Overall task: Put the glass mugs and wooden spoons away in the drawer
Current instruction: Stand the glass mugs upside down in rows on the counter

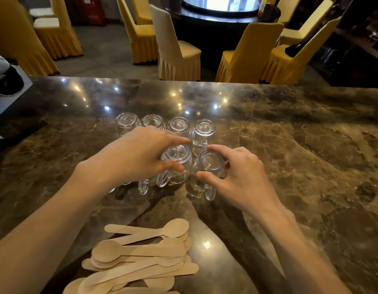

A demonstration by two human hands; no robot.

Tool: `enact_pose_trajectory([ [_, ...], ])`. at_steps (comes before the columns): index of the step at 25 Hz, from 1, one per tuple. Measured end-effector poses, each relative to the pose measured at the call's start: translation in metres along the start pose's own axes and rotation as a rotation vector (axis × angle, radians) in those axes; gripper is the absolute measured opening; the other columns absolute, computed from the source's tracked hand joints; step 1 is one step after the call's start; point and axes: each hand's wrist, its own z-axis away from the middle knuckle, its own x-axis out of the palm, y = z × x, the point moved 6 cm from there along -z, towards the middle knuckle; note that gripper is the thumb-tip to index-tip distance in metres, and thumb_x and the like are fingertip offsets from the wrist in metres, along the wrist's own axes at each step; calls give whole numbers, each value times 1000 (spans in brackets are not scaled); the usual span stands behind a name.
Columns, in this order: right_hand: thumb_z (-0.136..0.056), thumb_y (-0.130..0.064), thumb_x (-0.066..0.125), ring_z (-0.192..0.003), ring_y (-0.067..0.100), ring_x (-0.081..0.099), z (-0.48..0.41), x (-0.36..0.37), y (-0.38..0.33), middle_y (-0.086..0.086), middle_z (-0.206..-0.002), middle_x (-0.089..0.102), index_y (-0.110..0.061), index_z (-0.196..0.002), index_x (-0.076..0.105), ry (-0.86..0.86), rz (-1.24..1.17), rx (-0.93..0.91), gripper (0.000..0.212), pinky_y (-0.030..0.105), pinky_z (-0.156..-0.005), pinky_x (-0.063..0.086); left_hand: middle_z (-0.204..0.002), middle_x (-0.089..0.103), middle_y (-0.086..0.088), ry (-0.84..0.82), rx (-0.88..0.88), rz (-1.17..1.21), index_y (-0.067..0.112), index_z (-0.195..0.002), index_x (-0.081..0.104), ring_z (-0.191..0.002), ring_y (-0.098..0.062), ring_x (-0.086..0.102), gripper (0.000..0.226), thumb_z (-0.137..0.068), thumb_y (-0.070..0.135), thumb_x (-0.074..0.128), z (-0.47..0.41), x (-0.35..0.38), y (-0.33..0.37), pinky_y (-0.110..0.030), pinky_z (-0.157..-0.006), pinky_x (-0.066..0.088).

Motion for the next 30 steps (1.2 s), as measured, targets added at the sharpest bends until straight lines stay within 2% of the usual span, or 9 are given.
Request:
enact_pose_trajectory([
  [2, -71, -51, 73, -86, 5, 45, -2, 3, 2, -6, -99, 68, -25, -124, 58, -8, 3, 6, 61, 24, -77, 38, -133, 54, 14, 2, -2, -4, 37, -137, 40, -106, -4, 58, 66, -77, 59, 57, 0, 5, -3, -29, -95, 42],
  [5, -71, -51, 72, -86, 5, 44, -4, 6, 3, -7, -95, 69, -25, -124, 58, -16, 3, 16, 61, 25, -77, 36, -133, 53, 15, 9, -14, 9, 38, -137, 38, -113, -6, 56, 66, -77, 58, 59, 1, 9, -5, -30, -94, 43],
  [12, -73, -51, 72, -95, 15, 54, -6, 13, 3, -6, -97, 69, -26, -125, 57, -38, 8, 19, 60, 28, -79, 34, -134, 53, 14, -4, -43, 42, 38, -137, 39, -114, -9, 55, 67, -76, 55, 62, 0, 15, -8, -31, -93, 43],
  [14, -73, -51, 71, -97, 15, 54, -7, 14, 3, -5, -101, 69, -26, -125, 56, -40, 15, 18, 61, 28, -79, 34, -134, 52, 14, -20, -45, 47, 38, -137, 39, -105, -4, 57, 66, -77, 54, 62, 0, 16, -9, -29, -93, 42],
  [17, -73, -52, 71, -98, 16, 54, -8, 15, 4, -5, -103, 69, -26, -126, 56, -47, 15, 20, 61, 27, -79, 34, -135, 51, 16, -33, -52, 40, 40, -137, 39, -63, 10, 40, 65, -78, 53, 62, -2, 19, -11, -25, -87, 41],
  [19, -73, -52, 70, -99, 15, 54, -8, 16, 4, -6, -105, 68, -26, -127, 56, -49, 16, 19, 61, 26, -80, 34, -136, 51, 16, -33, -56, 34, 40, -137, 39, -58, 11, 35, 65, -78, 53, 62, -3, 20, -13, -23, -85, 40],
  [22, -74, -53, 69, -97, 12, 52, -9, 17, 5, -6, -105, 68, -26, -127, 55, -51, 24, 12, 62, 24, -79, 33, -136, 51, 15, -43, -51, 34, 39, -137, 39, -68, 9, 42, 65, -78, 53, 62, -3, 22, -13, -22, -85, 39],
  [25, -74, -53, 69, -93, 9, 48, -10, 18, 4, -6, -101, 69, -27, -127, 55, -37, 42, 6, 61, 23, -77, 32, -135, 51, 15, -38, -59, 34, 39, -136, 39, -64, 8, 35, 65, -77, 53, 62, -3, 23, -14, -23, -86, 40],
  [30, -74, -54, 69, -102, 13, 52, -9, 21, 5, -7, -103, 68, -27, -129, 53, -35, 50, 1, 63, 23, -79, 33, -137, 50, 15, -43, -61, 50, 39, -136, 39, -91, 4, 49, 64, -78, 53, 62, -3, 20, -11, -28, -93, 42],
])
